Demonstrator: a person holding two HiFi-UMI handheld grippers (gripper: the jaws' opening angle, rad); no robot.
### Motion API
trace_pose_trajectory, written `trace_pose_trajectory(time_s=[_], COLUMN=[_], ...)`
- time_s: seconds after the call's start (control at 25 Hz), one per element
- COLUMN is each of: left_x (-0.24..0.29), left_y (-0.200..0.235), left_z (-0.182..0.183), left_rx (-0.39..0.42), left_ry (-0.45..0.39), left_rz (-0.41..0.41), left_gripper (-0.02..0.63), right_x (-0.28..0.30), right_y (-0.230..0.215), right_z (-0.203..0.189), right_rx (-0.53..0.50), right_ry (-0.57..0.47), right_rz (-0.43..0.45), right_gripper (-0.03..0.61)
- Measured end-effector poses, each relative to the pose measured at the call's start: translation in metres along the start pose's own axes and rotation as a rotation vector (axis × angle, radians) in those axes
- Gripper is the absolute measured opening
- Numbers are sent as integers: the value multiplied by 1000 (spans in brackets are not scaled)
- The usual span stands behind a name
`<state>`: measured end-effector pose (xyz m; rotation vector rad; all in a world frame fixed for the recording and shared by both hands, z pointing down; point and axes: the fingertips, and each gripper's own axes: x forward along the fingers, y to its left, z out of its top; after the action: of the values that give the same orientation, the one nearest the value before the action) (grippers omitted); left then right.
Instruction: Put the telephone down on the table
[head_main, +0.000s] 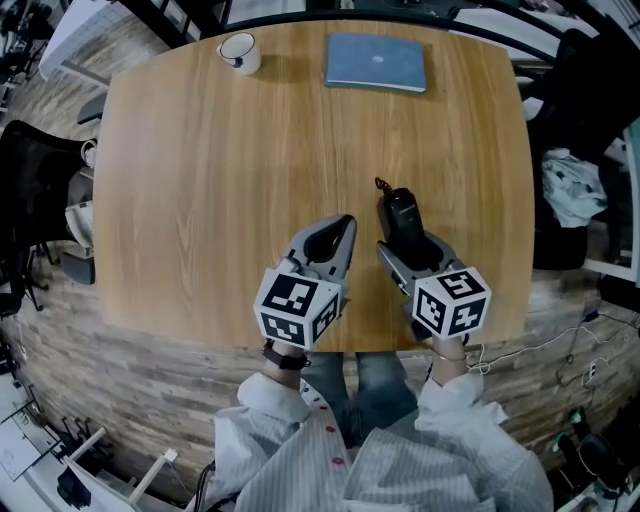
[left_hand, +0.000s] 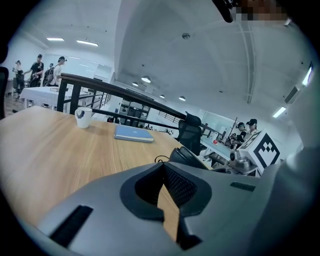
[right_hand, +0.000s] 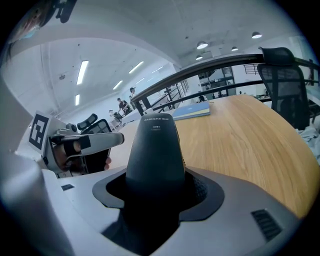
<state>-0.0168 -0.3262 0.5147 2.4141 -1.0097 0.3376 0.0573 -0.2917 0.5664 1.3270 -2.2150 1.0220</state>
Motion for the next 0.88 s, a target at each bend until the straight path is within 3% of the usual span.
trace_pose_trajectory(time_s=[0.88], left_x=[3], left_y=[28], left_z=[-52], left_rx=[-62], left_ry=[91], left_rz=[39], left_gripper=[9], right_x=[47], right_y=[15], right_z=[-53], right_rx=[-88], right_ry=[140], right_rz=[3], right_gripper=[288])
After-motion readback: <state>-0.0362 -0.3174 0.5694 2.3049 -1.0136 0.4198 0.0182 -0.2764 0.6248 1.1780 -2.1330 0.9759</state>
